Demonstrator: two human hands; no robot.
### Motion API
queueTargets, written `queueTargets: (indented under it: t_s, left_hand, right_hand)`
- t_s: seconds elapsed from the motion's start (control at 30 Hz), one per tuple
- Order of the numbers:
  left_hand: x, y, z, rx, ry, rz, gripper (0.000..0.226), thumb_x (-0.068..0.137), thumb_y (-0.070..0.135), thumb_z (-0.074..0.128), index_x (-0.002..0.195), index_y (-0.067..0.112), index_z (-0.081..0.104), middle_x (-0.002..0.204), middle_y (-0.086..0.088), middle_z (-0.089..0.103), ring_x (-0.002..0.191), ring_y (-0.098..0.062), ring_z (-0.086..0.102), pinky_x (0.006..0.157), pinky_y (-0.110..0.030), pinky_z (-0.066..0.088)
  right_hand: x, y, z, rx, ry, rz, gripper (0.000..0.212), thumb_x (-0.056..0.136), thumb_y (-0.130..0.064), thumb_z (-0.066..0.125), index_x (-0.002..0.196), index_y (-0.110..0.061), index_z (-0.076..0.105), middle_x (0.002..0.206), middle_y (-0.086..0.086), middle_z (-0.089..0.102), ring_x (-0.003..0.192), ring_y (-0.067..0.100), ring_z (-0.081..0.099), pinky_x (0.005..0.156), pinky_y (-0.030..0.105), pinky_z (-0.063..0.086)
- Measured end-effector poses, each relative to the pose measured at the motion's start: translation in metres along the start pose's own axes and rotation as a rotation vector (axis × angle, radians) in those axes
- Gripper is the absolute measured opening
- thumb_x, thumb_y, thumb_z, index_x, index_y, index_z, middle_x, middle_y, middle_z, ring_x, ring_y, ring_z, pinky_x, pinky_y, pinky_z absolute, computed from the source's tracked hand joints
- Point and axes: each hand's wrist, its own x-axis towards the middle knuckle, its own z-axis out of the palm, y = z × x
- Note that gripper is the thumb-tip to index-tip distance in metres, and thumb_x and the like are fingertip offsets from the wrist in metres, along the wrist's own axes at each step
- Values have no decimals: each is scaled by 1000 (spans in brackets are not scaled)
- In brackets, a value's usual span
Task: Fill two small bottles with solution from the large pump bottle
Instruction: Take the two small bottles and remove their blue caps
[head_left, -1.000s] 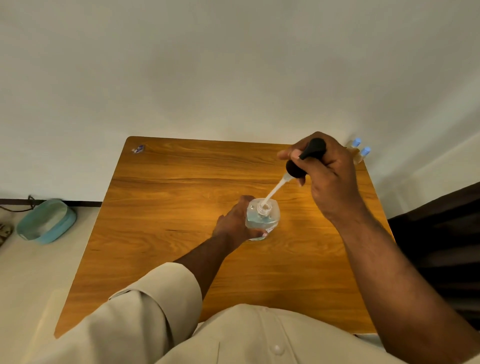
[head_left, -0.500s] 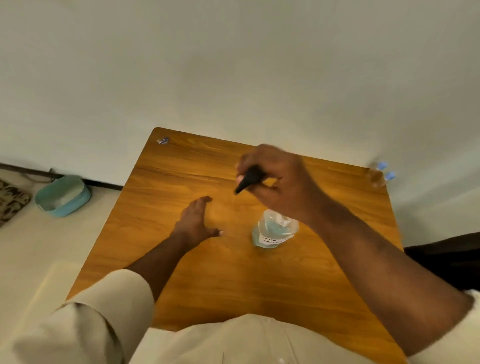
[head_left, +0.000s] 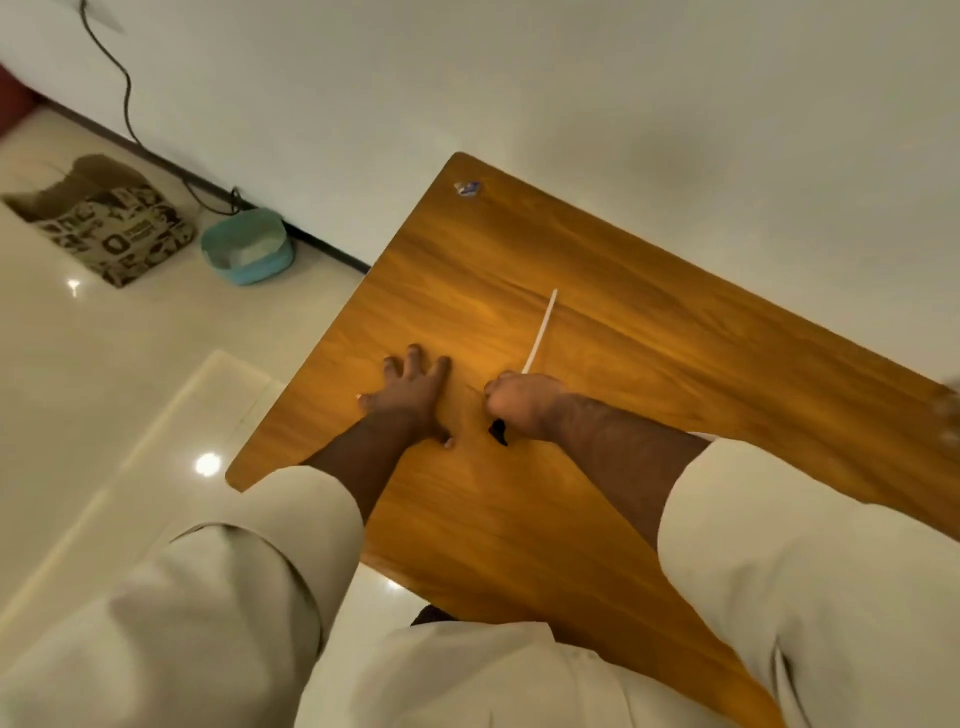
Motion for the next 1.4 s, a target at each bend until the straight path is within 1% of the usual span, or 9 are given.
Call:
queueTargets:
  t_s: [0.17,0.33,0.43,0.57,0.7,0.83,0.93,1.17,1.4]
  left_hand:
    - [3,5,3,-22,18,-28,119,62,33,89,149,38,9,161,-6,-13,147,-44,-12,98,-83,20]
    - [4,9,-2,46,-12,-37,120,61,36,90,148,39,8,160,-6,-10,146,-45,-4,94,-83,26]
    - [3,11,-19,141,-48,-18,114,64,37,88,149,35,11,158,-11,1,143,-46,11,97,-73,38]
    - [9,33,-54,229,-67,-4,97,73,43,81,149,24,24,152,-17,24,137,-45,29,109,-55,38]
    - [3,111,-84,197,153,112,90,75,45,79,148,24,29,150,-16,31,135,-43,34,106,-51,41]
    - [-19,225,-99,197,263,308,89,76,47,78,147,23,31,150,-17,32,135,-43,35,105,-52,40]
    - [-44,316,-93,157,315,450,88,75,43,80,147,22,33,148,-16,35,133,-40,39,108,-50,40]
    - [-95,500,-8,106,263,629,85,77,35,80,147,21,34,148,-14,35,134,-37,38,106,-49,42]
    - [-78,573,80,150,129,561,90,76,35,80,148,20,29,150,-16,33,134,-38,40,103,-48,45]
  right_hand:
    - [8,-2,5,66,-49,3,31,89,-9,57,121,-9,54,130,9,47,115,27,44,85,40,50]
    - [1,2,-13,143,-88,61,49,89,-17,57,134,-28,41,133,5,41,119,27,42,77,39,43]
    - [-12,17,-48,211,-54,123,62,87,-18,61,141,-31,34,134,4,47,119,25,48,85,37,47]
    - [-55,60,-79,293,136,219,54,84,-16,65,134,-23,44,132,7,51,115,27,52,91,44,49]
    - [-144,108,-65,369,248,393,54,83,-19,68,132,-22,46,131,8,51,113,27,53,93,43,48]
    - [-247,143,-16,451,261,558,66,84,-18,63,143,-26,34,143,11,41,127,28,43,104,41,39]
    - [-322,163,30,463,276,669,66,85,-19,64,143,-25,34,143,10,42,128,26,41,102,39,37]
    - [-465,209,148,600,362,855,67,81,-19,71,140,-23,39,142,8,45,127,25,44,103,41,41]
    - [-510,233,251,715,431,901,50,83,-19,64,131,-24,51,118,7,52,106,25,53,86,37,45]
